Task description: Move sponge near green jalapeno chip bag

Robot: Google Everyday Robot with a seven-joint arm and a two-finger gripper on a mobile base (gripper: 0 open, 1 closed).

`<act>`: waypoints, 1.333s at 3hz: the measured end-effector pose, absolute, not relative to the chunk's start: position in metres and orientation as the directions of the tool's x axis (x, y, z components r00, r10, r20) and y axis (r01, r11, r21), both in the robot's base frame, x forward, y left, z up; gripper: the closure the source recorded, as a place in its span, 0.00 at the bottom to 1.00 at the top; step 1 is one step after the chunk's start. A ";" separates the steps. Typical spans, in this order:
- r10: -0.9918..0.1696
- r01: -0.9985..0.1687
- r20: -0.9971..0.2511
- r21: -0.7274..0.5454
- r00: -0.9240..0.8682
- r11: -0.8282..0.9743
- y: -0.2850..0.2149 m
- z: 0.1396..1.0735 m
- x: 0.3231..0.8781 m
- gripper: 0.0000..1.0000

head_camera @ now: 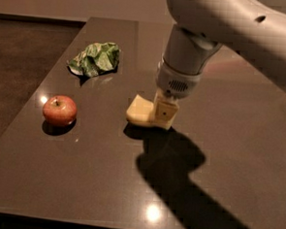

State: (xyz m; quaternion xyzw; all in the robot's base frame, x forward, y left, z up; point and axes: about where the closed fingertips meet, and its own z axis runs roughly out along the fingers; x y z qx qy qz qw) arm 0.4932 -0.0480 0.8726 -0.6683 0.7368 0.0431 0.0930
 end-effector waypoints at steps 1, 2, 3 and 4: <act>-0.957 -0.983 -0.248 -0.064 -0.150 0.171 -0.041 0.894 0.519 1.00; -0.940 -0.967 -0.271 -0.090 -0.205 0.237 -0.037 0.910 0.554 1.00; -0.927 -0.945 -0.277 -0.135 -0.253 0.298 -0.036 0.918 0.595 1.00; -0.920 -0.928 -0.272 -0.167 -0.283 0.334 -0.038 0.915 0.625 1.00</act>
Offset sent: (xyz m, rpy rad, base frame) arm 0.1187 0.0142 0.0637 0.0854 -0.1048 -0.2333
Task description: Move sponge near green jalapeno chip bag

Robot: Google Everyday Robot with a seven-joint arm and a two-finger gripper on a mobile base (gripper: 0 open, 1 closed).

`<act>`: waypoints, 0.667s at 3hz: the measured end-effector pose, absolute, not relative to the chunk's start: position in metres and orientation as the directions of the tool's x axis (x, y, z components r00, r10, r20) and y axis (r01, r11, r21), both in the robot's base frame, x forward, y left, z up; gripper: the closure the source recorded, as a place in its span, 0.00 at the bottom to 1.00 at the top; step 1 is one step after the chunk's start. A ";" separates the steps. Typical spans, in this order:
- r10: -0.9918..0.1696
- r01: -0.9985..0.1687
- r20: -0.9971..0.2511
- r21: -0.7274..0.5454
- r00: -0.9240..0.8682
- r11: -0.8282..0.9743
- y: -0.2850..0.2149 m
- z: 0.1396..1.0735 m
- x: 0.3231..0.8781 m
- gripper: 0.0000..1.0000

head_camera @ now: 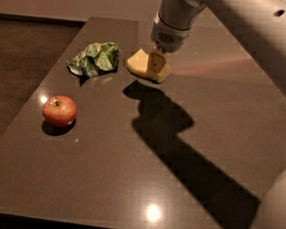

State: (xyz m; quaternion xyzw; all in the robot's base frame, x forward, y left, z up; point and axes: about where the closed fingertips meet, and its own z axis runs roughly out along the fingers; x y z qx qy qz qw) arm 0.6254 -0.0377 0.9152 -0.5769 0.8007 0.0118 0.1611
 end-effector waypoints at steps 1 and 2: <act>-0.924 -0.930 -0.257 -0.162 -0.283 0.330 -0.031 0.902 0.638 0.75; -0.928 -0.937 -0.254 -0.148 -0.273 0.316 -0.022 0.894 0.636 0.52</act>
Offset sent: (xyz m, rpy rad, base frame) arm 0.0058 0.0249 -0.0265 -0.0123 0.0437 0.0336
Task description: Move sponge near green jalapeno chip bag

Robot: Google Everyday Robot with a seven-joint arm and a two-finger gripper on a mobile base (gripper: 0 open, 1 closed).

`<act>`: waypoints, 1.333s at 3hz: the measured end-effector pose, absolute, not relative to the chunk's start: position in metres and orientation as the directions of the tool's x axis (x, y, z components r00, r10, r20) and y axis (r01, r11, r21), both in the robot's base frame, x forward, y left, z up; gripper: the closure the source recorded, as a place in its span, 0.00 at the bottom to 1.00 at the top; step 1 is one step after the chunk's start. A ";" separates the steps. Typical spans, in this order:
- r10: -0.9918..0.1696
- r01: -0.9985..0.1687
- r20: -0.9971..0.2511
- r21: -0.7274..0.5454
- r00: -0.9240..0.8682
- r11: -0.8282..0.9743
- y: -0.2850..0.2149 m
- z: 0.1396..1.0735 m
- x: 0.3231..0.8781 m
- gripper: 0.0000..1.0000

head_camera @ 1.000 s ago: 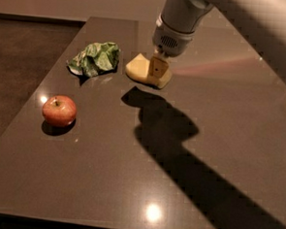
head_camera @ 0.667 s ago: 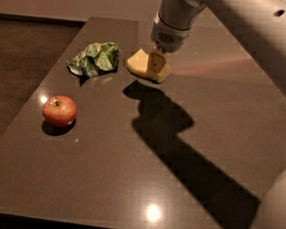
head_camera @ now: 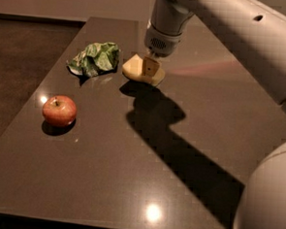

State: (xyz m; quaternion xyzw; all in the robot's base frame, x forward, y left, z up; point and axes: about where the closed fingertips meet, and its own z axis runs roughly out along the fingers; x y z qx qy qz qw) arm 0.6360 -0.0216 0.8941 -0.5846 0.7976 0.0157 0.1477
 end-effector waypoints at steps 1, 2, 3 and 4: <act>-0.929 -0.943 -0.262 -0.133 -0.262 0.304 -0.006 0.887 0.637 0.29; -0.927 -0.948 -0.277 -0.121 -0.254 0.295 0.009 0.881 0.643 0.04; -0.927 -0.948 -0.278 -0.119 -0.253 0.294 0.011 0.880 0.644 0.00; -0.927 -0.948 -0.278 -0.119 -0.253 0.294 0.011 0.880 0.644 0.00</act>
Offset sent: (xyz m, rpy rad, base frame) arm 0.0153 0.0463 -0.0148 0.0531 0.0257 0.0362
